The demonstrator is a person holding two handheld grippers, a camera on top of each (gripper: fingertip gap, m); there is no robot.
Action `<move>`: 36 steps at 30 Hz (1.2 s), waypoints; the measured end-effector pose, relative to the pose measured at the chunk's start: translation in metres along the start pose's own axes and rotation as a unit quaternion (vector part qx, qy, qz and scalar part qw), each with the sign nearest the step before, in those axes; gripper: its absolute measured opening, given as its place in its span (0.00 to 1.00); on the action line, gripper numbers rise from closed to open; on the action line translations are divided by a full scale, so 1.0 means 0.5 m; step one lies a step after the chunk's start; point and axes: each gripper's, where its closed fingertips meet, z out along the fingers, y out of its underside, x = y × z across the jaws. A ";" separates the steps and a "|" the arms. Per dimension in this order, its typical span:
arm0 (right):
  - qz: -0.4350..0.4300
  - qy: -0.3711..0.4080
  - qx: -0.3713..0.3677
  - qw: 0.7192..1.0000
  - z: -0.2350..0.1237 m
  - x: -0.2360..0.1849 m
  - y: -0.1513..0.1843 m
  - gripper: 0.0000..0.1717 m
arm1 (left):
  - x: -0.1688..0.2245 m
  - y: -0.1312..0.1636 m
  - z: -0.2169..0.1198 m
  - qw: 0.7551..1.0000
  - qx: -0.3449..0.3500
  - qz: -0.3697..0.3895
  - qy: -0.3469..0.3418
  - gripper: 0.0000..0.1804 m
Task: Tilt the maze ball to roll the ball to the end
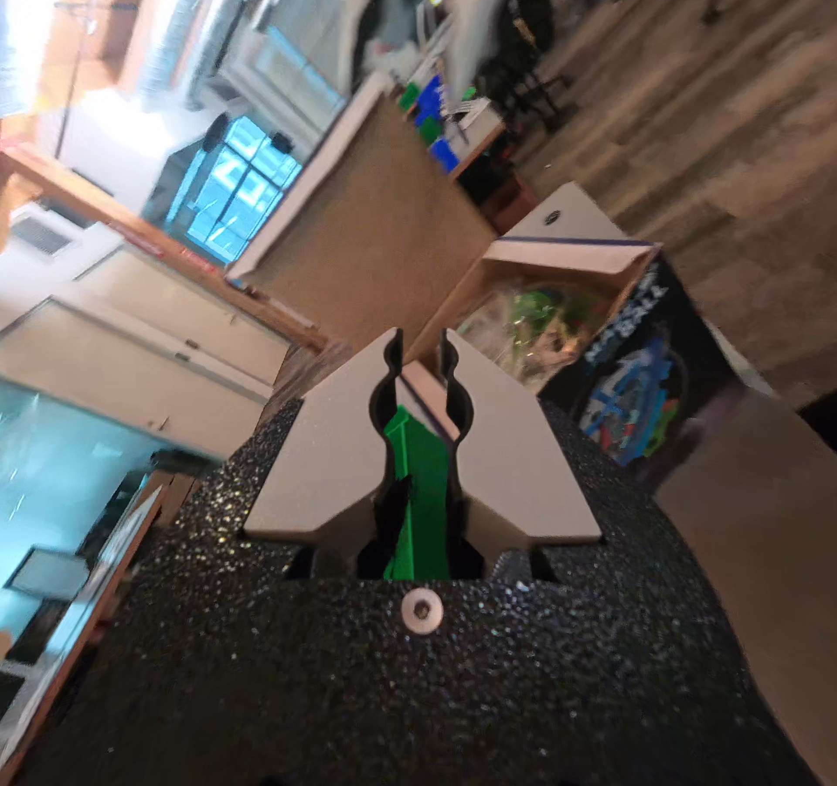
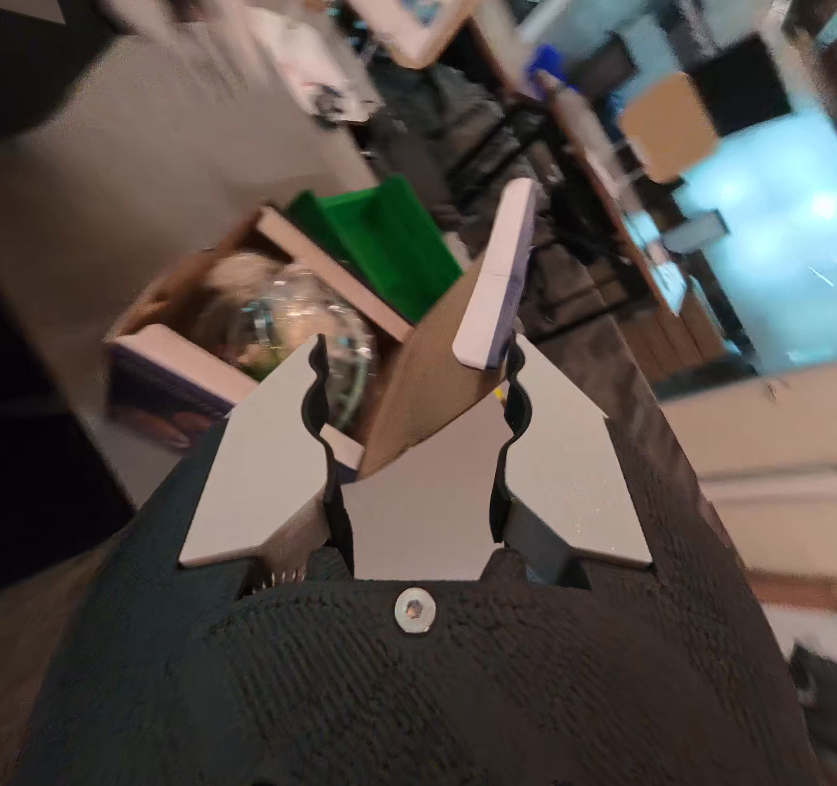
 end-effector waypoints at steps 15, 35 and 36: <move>-0.125 -0.153 -0.007 0.980 0.067 -0.250 -0.088 0.42 | -0.059 0.108 0.044 0.977 -0.111 -0.175 -0.060 0.15; -0.157 0.160 -0.139 0.964 0.111 -0.081 -0.066 0.45 | -0.088 0.090 0.016 0.972 -0.070 -0.205 -0.085 0.18; -0.151 0.176 -0.134 0.963 0.105 -0.054 -0.069 0.43 | -0.082 0.093 0.026 0.973 -0.075 -0.201 -0.082 0.18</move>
